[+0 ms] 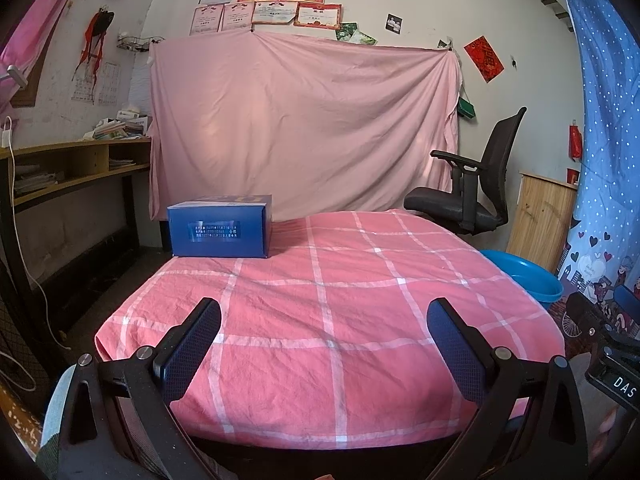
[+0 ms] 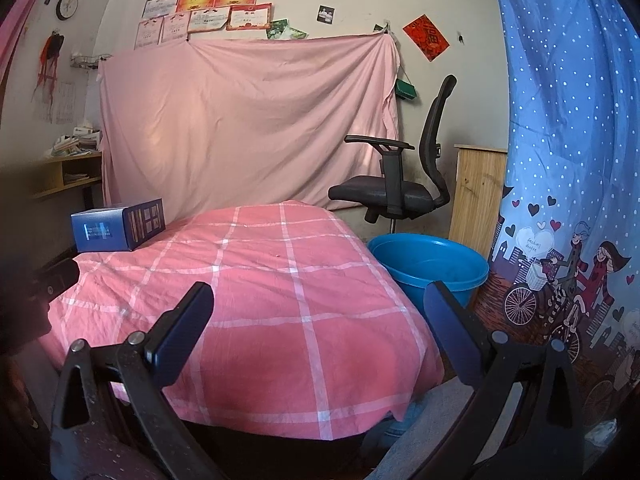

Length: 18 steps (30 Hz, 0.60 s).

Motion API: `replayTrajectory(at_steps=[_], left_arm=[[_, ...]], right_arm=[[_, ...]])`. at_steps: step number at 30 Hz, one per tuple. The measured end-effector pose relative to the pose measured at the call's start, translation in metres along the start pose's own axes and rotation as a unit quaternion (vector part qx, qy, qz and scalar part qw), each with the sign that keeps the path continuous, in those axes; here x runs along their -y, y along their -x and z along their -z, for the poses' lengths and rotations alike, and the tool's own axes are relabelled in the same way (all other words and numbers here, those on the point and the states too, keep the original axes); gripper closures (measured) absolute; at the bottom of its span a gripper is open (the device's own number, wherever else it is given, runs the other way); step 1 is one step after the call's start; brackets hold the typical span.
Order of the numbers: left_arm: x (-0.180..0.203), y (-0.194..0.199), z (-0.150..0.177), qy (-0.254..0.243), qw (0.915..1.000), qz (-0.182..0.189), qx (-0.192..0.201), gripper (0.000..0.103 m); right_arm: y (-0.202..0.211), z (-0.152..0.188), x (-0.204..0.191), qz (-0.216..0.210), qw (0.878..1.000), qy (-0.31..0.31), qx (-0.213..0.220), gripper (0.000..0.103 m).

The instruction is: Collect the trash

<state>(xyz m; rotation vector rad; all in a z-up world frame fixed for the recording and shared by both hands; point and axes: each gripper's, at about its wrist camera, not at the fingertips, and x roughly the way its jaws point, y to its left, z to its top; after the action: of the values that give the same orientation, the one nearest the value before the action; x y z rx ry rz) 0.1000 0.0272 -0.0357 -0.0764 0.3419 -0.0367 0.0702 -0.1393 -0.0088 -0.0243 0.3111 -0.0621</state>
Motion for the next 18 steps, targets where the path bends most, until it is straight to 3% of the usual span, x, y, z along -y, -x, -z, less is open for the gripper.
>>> replayTrajectory(at_steps=[18], left_arm=[[0.0003,0.0003,0.0006,-0.001,1.0000,0.000,0.001,0.002]], right_arm=[[0.0002,0.0000,-0.0015,0.001,1.000,0.000,0.000,0.000]])
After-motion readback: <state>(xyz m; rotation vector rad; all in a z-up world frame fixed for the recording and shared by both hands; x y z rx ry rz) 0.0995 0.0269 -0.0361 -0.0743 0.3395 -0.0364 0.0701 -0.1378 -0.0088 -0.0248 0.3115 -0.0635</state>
